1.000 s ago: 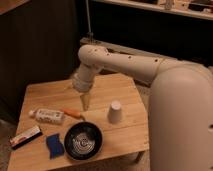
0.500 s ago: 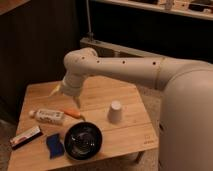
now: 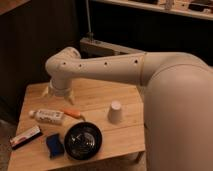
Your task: Place the bottle in the ceramic bowl
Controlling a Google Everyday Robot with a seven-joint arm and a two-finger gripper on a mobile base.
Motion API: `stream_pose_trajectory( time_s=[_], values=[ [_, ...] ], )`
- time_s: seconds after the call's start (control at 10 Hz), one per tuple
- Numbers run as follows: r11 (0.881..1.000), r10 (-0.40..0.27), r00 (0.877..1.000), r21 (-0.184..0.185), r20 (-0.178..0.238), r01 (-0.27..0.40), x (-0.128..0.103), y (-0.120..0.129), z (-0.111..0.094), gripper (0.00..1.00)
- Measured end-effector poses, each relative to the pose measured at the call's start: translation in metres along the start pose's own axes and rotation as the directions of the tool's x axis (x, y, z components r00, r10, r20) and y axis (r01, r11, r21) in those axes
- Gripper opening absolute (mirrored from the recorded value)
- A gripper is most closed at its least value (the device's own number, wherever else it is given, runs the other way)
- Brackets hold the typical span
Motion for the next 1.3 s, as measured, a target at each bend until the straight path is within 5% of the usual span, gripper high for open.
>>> stream_pose_trajectory(
  time_s=[0.3, 0.5, 0.7, 0.8, 0.9, 1.0, 1.2, 1.3],
  values=[
    [1.0, -0.003, 1.0, 0.005, 0.009, 0.003, -0.001, -0.001, 0.002, 0.8],
    [0.995, -0.076, 0.997, 0.058, 0.001, 0.076, 0.009, -0.001, 0.01, 0.8],
    [0.958, -0.252, 0.967, 0.137, -0.021, 0.253, 0.03, -0.004, 0.018, 0.8],
    [0.923, -0.342, 0.939, 0.173, -0.034, 0.342, 0.034, -0.007, 0.02, 0.8],
    [0.871, -0.449, 0.892, 0.198, -0.051, 0.45, 0.034, -0.009, 0.024, 0.8],
    [0.84, -0.502, 0.863, 0.206, -0.054, 0.501, 0.03, -0.017, 0.027, 0.8],
    [0.825, -0.534, 0.844, 0.187, -0.055, 0.534, 0.02, -0.028, 0.029, 0.8],
    [0.826, -0.539, 0.84, 0.158, -0.058, 0.541, 0.012, -0.033, 0.033, 0.8]
  ],
)
